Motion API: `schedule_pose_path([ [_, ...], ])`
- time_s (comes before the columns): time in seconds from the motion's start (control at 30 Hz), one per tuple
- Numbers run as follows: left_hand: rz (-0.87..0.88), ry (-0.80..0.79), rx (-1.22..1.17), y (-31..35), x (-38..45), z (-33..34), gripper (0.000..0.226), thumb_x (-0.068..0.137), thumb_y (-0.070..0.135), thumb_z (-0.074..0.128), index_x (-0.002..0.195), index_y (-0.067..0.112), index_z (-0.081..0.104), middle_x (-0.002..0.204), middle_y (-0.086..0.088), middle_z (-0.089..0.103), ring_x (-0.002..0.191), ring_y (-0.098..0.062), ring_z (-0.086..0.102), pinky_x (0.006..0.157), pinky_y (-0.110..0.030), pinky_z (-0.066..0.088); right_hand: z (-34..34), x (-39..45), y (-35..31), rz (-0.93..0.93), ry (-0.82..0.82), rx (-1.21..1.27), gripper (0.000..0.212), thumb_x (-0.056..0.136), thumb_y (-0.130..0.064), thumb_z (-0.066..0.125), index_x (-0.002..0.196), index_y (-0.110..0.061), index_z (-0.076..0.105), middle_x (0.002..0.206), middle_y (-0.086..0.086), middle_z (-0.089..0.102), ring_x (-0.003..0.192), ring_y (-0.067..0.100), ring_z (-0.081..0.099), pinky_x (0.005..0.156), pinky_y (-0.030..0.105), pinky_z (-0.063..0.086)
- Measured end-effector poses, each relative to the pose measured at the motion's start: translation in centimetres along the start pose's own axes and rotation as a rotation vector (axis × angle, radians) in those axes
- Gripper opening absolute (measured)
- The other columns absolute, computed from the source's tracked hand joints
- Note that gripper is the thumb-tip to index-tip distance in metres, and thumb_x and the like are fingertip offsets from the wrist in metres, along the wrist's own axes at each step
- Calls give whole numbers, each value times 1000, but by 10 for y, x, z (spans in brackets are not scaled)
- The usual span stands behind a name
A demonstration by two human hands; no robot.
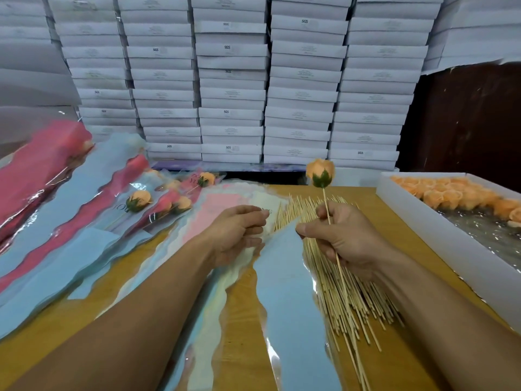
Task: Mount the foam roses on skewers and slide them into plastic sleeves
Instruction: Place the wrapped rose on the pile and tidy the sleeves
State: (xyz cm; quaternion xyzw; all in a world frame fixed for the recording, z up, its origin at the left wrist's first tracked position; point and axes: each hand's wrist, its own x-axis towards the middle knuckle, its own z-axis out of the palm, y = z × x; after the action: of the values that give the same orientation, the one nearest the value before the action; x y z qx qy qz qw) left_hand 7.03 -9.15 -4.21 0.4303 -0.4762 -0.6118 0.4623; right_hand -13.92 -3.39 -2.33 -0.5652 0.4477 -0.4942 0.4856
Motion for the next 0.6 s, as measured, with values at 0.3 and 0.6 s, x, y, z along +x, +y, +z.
schedule_pose_path([
  [0.3,-262,-386,-242,9,-15,-10,45,92,35,62,119,0,68,111,-17,67,89,-28,69,71,-39,61,-2,-1,-6,-111,-22,142,40,83,-8,77,88,-16,38,61,1,64,30,8,35,32,17,24],
  [0.6,9,-5,-208,10,-5,-26,52,67,0,75,118,3,67,92,-13,75,72,-20,63,52,-23,57,-4,-2,-5,113,-11,-55,39,84,-5,78,89,-16,40,66,8,71,31,9,36,30,15,22],
])
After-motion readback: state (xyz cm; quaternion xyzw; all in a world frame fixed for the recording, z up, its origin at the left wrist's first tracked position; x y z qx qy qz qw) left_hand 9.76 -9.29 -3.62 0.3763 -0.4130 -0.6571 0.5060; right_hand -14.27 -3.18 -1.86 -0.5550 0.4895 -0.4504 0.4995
